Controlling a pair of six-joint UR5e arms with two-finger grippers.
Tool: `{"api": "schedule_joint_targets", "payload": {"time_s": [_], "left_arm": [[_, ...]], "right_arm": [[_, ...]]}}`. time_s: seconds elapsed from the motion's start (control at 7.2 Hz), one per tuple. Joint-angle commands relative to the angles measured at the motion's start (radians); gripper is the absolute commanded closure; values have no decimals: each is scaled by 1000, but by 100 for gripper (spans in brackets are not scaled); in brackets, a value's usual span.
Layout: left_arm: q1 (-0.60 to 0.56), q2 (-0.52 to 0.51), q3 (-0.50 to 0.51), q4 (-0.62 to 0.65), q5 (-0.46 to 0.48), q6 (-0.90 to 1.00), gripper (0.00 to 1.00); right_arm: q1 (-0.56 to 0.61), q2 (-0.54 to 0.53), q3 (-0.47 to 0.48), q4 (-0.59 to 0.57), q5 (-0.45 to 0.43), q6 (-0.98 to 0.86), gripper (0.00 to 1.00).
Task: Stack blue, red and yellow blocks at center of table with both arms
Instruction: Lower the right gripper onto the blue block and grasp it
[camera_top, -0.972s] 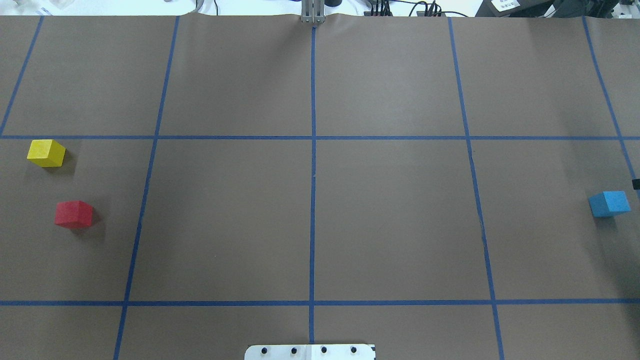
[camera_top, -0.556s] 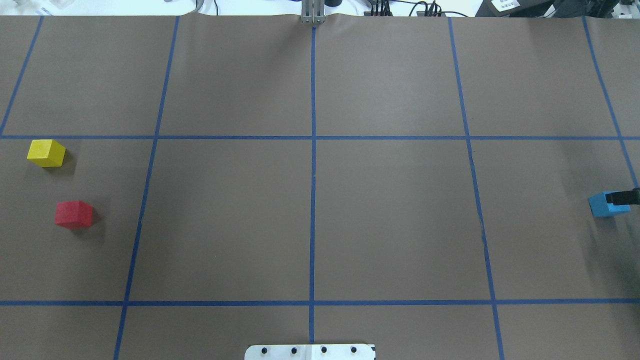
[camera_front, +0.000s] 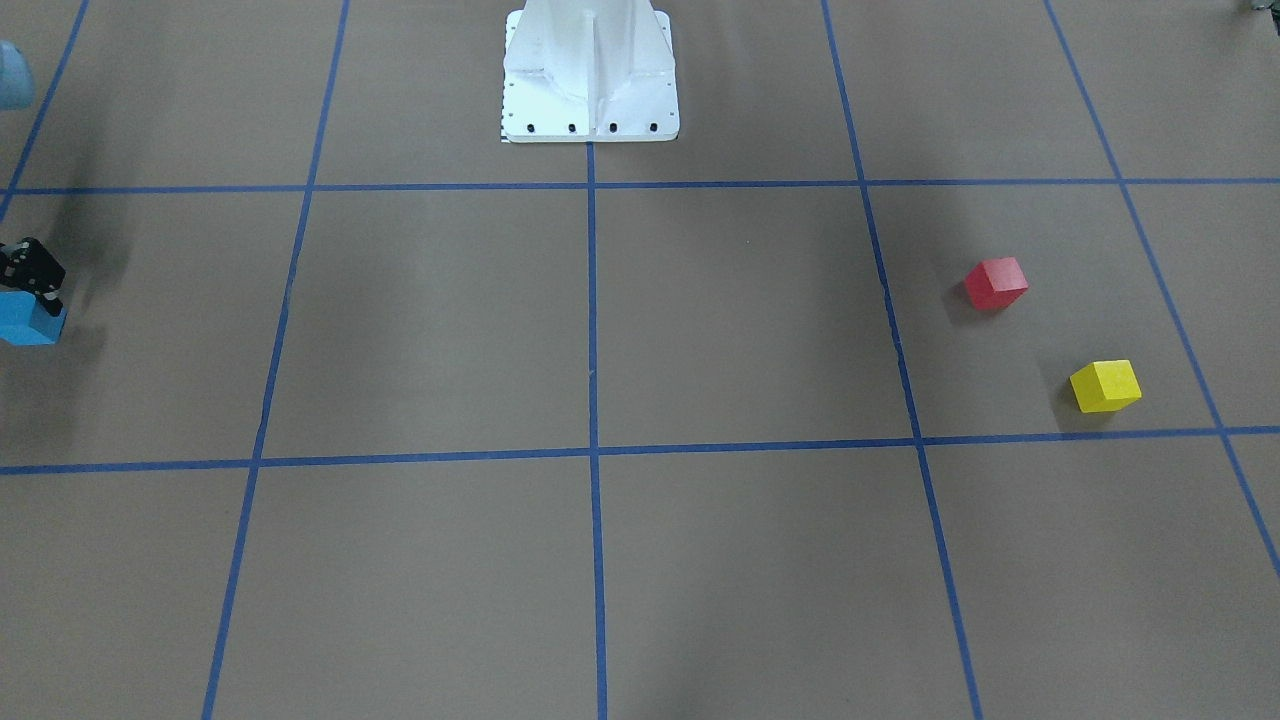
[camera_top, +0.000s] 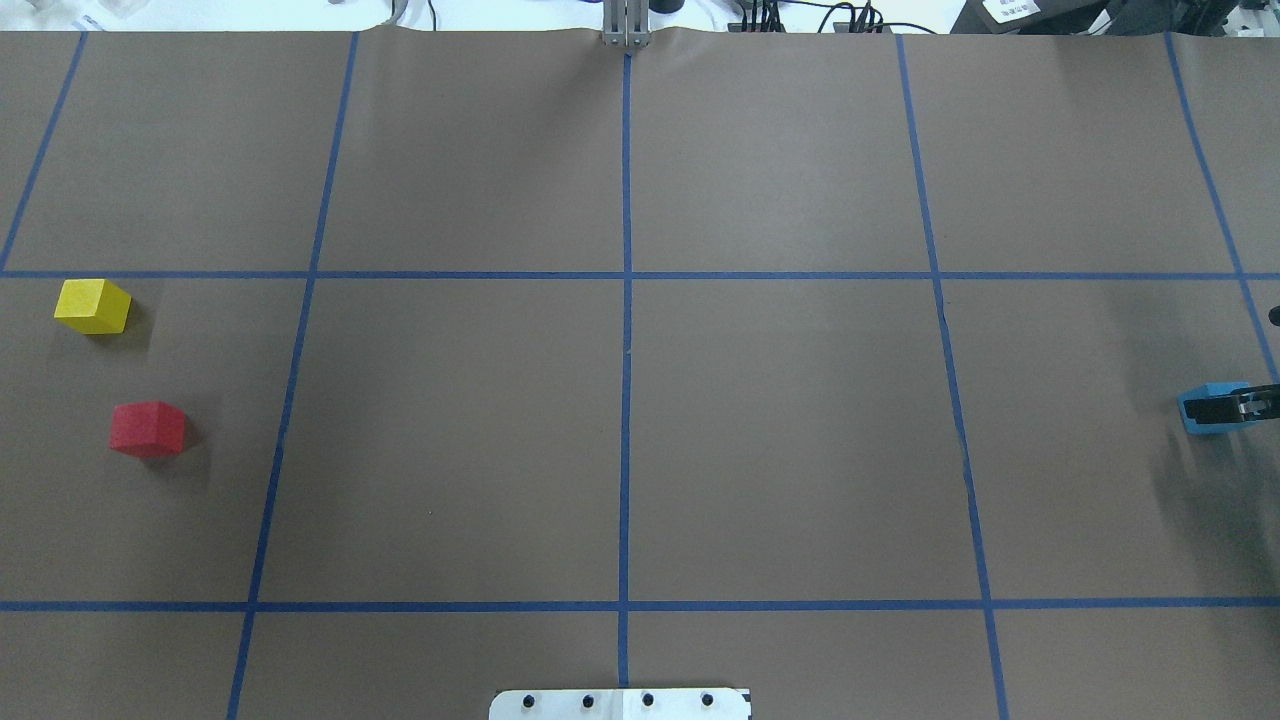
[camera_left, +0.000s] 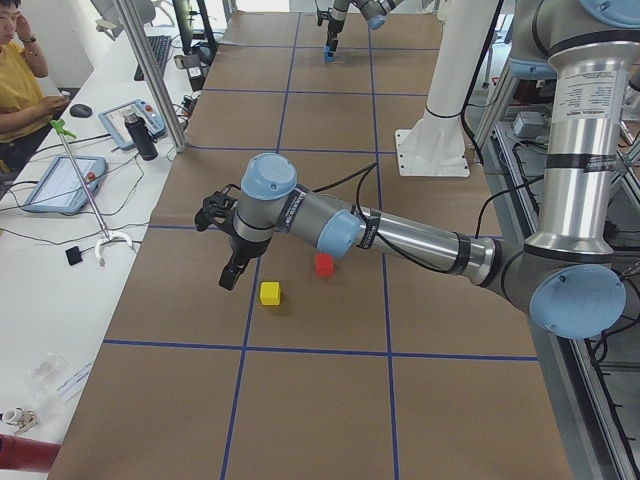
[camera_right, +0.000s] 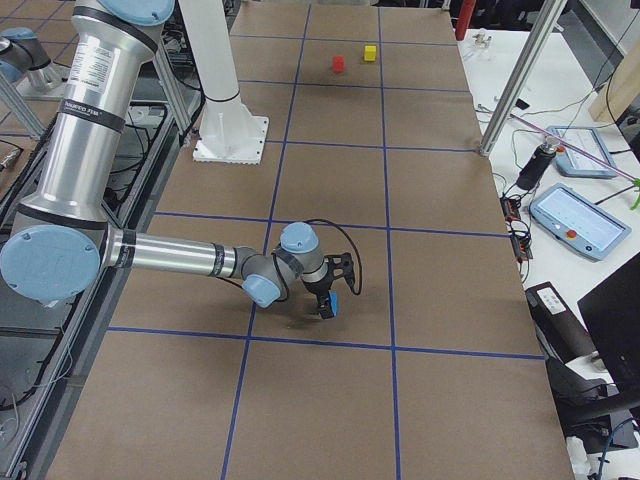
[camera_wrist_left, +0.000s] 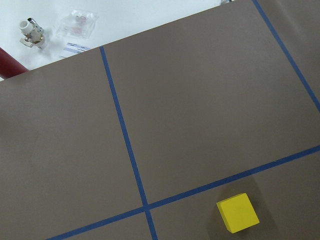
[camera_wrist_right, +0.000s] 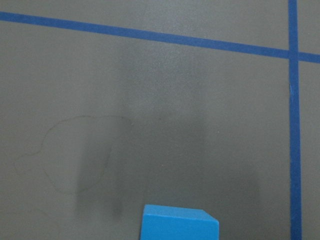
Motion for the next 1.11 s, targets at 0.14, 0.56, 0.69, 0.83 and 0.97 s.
{"api": "schedule_joint_targets", "payload": {"time_s": [0.14, 0.56, 0.69, 0.83, 0.97], "left_arm": [[0, 0, 1, 0, 0, 0, 0], [0, 0, 5, 0, 0, 0, 0], [0, 0, 5, 0, 0, 0, 0], [-1, 0, 8, 0, 0, 0, 0], [0, 0, 8, 0, 0, -2, 0]], "right_arm": [[-11, 41, -28, 1, -10, -31, 100], [-9, 165, -23, -34, 4, -20, 100], [-9, 247, -22, -105, 3, -12, 100], [-12, 344, -22, -197, 3, 0, 100], [-23, 430, -22, -279, 3, 20, 100]]}}
